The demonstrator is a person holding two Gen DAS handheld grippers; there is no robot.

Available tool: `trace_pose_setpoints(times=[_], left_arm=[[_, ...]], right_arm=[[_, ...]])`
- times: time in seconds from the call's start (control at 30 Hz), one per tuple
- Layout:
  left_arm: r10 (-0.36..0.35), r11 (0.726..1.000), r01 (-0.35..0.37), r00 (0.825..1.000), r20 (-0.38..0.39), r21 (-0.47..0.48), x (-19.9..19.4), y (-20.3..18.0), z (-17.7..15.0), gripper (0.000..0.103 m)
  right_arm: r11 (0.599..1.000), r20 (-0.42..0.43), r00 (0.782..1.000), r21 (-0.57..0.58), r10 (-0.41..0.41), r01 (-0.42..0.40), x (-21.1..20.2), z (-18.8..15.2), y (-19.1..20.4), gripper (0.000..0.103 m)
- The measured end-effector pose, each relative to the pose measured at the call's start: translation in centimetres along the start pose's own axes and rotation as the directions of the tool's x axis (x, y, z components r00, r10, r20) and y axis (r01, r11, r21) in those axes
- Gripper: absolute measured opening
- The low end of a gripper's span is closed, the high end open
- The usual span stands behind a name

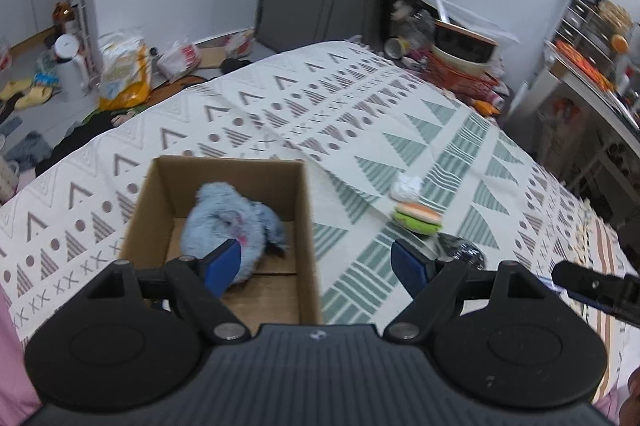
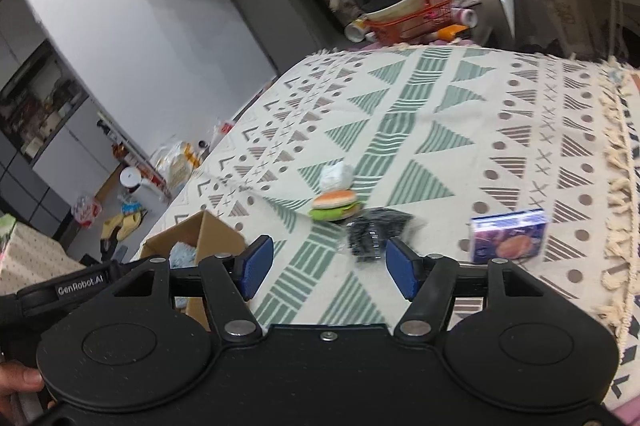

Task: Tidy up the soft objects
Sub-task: 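Grasp the black plastic bag with the left gripper while the right grasps the juice box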

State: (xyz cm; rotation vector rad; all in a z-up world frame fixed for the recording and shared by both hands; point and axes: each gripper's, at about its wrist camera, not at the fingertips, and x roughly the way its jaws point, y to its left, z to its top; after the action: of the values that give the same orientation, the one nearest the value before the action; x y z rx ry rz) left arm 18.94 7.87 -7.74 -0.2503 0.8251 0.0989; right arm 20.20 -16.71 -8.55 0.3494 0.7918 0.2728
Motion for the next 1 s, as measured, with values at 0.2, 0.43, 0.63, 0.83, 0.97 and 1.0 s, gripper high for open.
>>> trace_pose_setpoints(times=[0.2,0.43,0.63,0.83,0.97,1.0], left_arm=[[-0.027,0.997,0.027,1.000,0.002,0.067,0.4,-2.8,-1.1,0.081],[-0.040,0.990,0.042,0.999,-0.017,0.136,1.3,-6.0,-1.4,0.081],[-0.049,0.986,0.056,0.998,-0.045,0.160,2.5,-8.3,-1.6,0.081],[-0.022,0.981,0.035,0.997,-0.068,0.191,4.1,-10.3,-1.1,0.081],[-0.014,0.985,0.027,0.997,-0.081,0.169,5.2,-11.3,-0.4,0.081],[-0.018,0.987,0.032,0.996,-0.087,0.158,5.5,-11.6,-0.3,0.081]], right_arm=[[0.994,0.008,1.000,0.108,-0.010,0.009,-0.2,-1.0,-3.2,0.062],[0.980,0.004,0.999,0.194,-0.034,0.033,0.2,-1.5,-5.7,0.067],[0.972,0.048,0.995,0.223,-0.085,0.073,0.6,-1.7,-7.0,0.088],[0.946,0.024,0.997,0.318,-0.078,0.066,1.7,-2.0,-9.2,0.088],[0.918,0.015,0.996,0.388,-0.093,0.079,2.3,-2.1,-10.8,0.088],[0.908,0.011,0.995,0.411,-0.096,0.082,2.5,-2.1,-11.4,0.088]])
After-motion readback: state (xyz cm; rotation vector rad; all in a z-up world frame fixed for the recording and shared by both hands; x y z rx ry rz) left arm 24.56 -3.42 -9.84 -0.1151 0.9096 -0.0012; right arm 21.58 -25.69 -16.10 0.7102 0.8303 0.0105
